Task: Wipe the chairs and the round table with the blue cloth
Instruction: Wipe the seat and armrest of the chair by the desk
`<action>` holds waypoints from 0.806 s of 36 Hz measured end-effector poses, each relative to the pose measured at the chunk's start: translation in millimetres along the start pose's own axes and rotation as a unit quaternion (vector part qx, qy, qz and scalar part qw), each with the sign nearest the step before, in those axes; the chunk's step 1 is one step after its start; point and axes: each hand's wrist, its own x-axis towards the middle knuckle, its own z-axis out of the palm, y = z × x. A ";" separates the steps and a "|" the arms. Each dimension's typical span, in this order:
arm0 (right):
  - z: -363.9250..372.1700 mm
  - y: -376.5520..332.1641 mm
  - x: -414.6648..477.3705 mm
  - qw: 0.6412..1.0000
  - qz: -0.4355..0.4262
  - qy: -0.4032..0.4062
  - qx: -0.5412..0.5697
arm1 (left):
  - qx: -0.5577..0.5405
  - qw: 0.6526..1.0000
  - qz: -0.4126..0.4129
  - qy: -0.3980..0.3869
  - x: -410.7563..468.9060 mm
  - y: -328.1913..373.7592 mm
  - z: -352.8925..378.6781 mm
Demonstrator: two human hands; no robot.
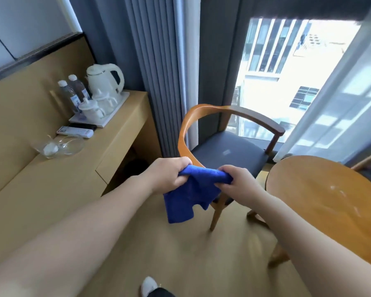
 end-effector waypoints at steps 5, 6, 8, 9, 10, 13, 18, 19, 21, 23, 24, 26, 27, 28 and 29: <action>-23.3 34.5 2.5 1.000 0.011 -0.005 -0.007 | 0.002 0.999 0.011 -0.032 37.7 14.1 15.3; -26.4 40.0 5.3 1.000 0.013 -0.005 -0.012 | -0.002 0.999 0.011 -0.039 45.0 15.4 17.5; -31.0 49.8 12.7 1.000 0.019 -0.008 -0.019 | -0.007 0.999 0.014 -0.052 60.3 13.9 22.4; -32.8 53.8 17.4 1.000 0.022 -0.012 -0.019 | -0.009 0.998 0.017 -0.059 68.6 11.2 24.6; -34.5 57.4 22.5 0.999 0.023 -0.017 -0.020 | -0.011 0.998 0.019 -0.065 77.0 7.7 26.7; -40.0 67.2 42.9 0.999 0.024 -0.026 -0.034 | -0.005 0.997 0.025 -0.077 104.9 -8.1 30.9; -53.3 80.4 92.8 0.998 0.028 -0.026 -0.057 | 0.002 0.996 0.052 -0.067 157.0 -34.8 25.7; -57.0 81.6 104.6 0.997 0.029 -0.022 -0.062 | 0.001 0.996 0.057 -0.062 168.5 -39.7 22.4; -65.1 83.7 130.8 0.997 0.033 -0.015 -0.073 | -0.006 0.997 0.063 -0.055 192.6 -50.0 14.3; -72.9 85.7 157.6 0.996 0.033 -0.010 -0.086 | -0.012 0.996 0.067 -0.052 215.6 -59.8 5.6; -76.2 86.9 170.8 0.995 0.033 -0.009 -0.091 | -0.013 0.996 0.067 -0.051 227.3 -65.1 1.7; -82.2 89.9 196.5 0.994 0.033 -0.004 -0.104 | -0.011 0.997 0.063 -0.050 251.2 -76.6 -4.8; -84.9 91.9 209.0 0.993 0.032 0.001 -0.112 | -0.009 0.997 0.060 -0.048 262.6 -82.6 -7.1; -87.4 94.4 220.8 0.992 0.030 0.006 -0.119 | -0.008 0.997 0.059 -0.045 272.9 -88.4 -8.7; -89.7 97.0 232.1 0.992 0.029 0.009 -0.125 | -0.005 0.997 0.058 -0.041 282.3 -93.9 -9.5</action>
